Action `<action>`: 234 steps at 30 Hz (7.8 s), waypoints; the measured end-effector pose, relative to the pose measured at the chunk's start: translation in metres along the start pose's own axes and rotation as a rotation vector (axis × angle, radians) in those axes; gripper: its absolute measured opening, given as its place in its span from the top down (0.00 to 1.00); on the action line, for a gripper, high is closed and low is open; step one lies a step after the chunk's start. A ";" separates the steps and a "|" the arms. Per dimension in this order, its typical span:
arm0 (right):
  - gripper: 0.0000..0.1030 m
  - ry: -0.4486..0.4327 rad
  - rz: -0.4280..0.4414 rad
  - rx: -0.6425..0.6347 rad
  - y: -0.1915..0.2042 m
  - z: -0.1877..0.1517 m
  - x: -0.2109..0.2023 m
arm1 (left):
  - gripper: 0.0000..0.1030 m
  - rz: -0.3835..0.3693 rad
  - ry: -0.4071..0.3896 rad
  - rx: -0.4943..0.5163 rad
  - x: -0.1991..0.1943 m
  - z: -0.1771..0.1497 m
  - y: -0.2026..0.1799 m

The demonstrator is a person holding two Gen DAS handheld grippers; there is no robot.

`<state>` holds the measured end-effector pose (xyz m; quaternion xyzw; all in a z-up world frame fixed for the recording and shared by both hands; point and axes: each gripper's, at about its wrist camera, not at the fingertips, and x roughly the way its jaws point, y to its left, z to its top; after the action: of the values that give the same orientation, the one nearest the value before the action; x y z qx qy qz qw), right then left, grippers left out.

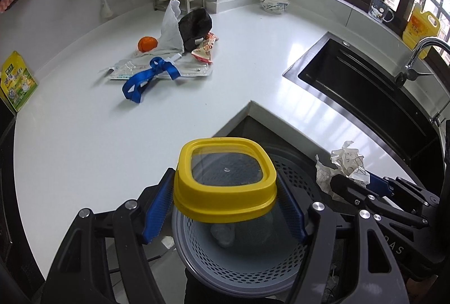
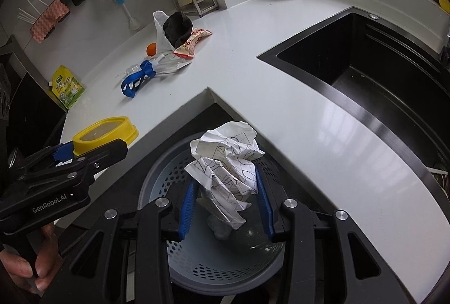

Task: Collect trash
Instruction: 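Open both tools over the bin to drop the container and paper, then move both open tools back toward the trash on the counter, then grasp the blue strap with the left tool while the right tool grasps the snack wrapper, then lift strap and wrapper and carry both over the grey bin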

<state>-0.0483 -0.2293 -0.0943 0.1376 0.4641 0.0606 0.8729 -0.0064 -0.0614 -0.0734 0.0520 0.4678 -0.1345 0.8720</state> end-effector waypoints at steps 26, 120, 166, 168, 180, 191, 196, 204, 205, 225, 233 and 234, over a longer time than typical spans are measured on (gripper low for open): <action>0.62 0.190 0.011 0.015 -0.015 -0.055 0.063 | 0.34 0.029 0.172 0.011 0.062 -0.060 0.001; 0.32 -0.046 0.019 0.086 0.039 0.175 0.122 | 0.10 0.079 -0.068 -0.089 0.071 0.123 0.144; 0.76 -0.039 -0.083 0.133 0.040 0.198 0.181 | 0.10 -0.068 -0.007 0.007 0.138 0.138 0.142; 0.76 -0.042 -0.090 0.150 0.036 0.192 0.175 | 0.10 -0.068 -0.010 0.017 0.138 0.136 0.137; 0.76 -0.056 -0.095 0.211 0.025 0.162 0.150 | 0.94 -0.118 0.011 0.084 0.131 0.127 0.113; 0.76 -0.069 -0.077 0.203 0.031 0.133 0.112 | 0.95 -0.100 -0.020 0.100 0.098 0.124 0.105; 0.76 -0.063 -0.055 0.188 0.033 0.115 0.089 | 0.95 -0.090 -0.031 0.089 0.074 0.113 0.096; 0.76 -0.034 -0.019 0.127 0.032 0.082 0.051 | 0.95 -0.080 -0.046 0.037 0.033 0.088 0.081; 0.76 -0.034 -0.016 0.122 0.032 0.077 0.046 | 0.95 -0.077 -0.048 0.033 0.028 0.084 0.078; 0.76 -0.018 0.018 0.115 0.019 0.028 0.012 | 0.81 -0.006 -0.025 -0.055 0.020 0.044 0.105; 0.76 -0.008 -0.004 0.146 0.021 0.034 0.023 | 0.51 0.001 -0.010 -0.015 0.049 0.054 0.117; 0.76 -0.006 -0.008 0.153 0.021 0.035 0.025 | 0.51 -0.001 -0.004 -0.008 0.054 0.056 0.118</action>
<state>-0.0049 -0.2103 -0.0890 0.2023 0.4652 0.0210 0.8615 0.1003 0.0292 -0.0914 0.0479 0.4664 -0.1329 0.8732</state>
